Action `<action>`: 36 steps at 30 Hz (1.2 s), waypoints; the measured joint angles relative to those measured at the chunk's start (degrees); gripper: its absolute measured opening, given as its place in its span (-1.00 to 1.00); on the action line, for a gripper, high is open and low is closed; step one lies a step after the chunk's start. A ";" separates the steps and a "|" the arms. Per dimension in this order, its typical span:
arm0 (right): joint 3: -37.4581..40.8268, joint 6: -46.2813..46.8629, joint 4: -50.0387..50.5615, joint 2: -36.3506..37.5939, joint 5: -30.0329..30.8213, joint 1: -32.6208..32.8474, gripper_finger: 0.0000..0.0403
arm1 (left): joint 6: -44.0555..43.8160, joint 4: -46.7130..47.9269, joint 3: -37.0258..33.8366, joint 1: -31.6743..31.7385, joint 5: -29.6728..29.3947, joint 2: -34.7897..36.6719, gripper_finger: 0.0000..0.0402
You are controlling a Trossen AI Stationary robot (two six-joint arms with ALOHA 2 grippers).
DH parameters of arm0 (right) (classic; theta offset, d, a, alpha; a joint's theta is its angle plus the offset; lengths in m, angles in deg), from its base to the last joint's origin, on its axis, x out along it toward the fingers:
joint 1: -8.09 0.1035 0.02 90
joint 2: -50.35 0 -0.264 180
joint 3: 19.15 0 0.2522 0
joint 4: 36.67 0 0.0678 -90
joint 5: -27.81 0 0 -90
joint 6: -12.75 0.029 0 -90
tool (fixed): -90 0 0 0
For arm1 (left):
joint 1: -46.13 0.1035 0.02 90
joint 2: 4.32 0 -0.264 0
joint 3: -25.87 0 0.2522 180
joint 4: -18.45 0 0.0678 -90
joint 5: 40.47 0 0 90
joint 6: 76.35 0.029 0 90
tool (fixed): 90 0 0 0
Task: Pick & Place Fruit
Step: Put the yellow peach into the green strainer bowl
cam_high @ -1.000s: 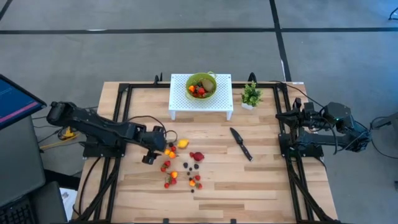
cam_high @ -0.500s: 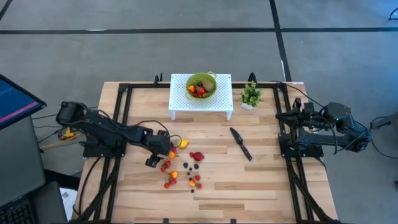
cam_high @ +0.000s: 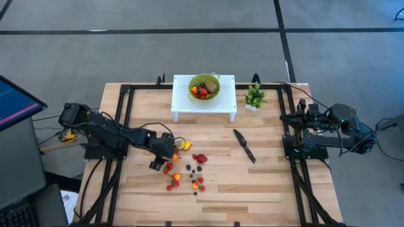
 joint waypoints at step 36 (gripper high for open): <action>-0.02 0.00 0.00 0.00 0.00 0.02 -0.92 | -5.86 -1.20 1.47 0.04 -0.50 7.34 -0.31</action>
